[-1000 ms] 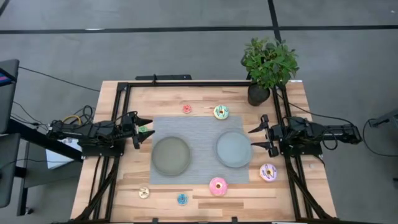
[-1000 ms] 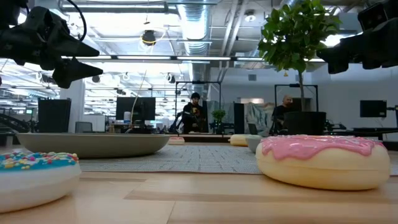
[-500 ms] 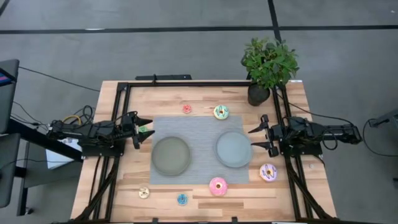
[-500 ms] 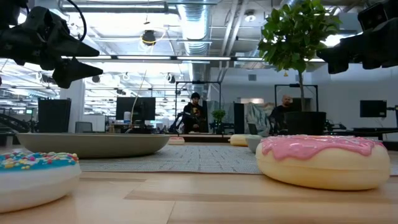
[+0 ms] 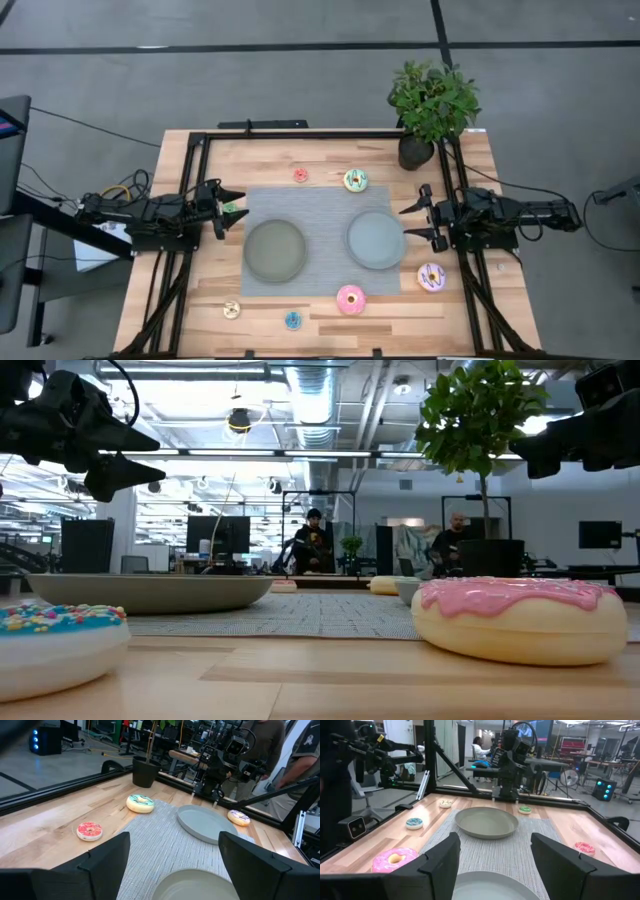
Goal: Pick & Place donuts
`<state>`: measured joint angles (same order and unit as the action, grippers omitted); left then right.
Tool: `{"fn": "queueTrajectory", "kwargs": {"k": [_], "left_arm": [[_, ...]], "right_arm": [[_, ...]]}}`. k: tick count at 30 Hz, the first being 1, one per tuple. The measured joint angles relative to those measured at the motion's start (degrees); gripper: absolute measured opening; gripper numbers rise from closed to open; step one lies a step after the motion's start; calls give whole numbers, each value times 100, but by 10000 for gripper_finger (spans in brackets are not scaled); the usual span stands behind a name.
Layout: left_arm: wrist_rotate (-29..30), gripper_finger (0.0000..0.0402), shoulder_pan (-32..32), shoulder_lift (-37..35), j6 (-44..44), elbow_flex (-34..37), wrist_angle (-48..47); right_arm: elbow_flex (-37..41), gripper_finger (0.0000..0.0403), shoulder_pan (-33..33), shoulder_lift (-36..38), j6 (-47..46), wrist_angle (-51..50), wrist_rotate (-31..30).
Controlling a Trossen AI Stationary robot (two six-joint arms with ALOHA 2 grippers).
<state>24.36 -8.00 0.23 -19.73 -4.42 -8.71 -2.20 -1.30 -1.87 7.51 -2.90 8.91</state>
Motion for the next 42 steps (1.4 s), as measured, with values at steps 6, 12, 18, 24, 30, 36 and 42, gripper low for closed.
{"fn": "queueTrajectory", "kwargs": {"k": [6,12,18,24,30,36,42], "left_arm": [[0,298,-1,0,0,2,0],[0,298,0,0,0,1,0],[1,298,-1,-1,0,2,0],[218,298,-1,0,0,4,45],[455,298,-1,0,-495,26,255],[701,298,-1,0,-2235,26,446],[804,298,-1,0,-2930,24,457]], "right_arm": [[0,234,-2,2,0,-1,2],[-1,234,-2,2,0,-2,1],[0,234,0,2,0,0,2],[0,234,-2,2,0,0,2],[0,234,-2,1,0,-2,2],[0,234,9,1,416,20,-49],[15,234,70,2,1694,151,-181]]}}
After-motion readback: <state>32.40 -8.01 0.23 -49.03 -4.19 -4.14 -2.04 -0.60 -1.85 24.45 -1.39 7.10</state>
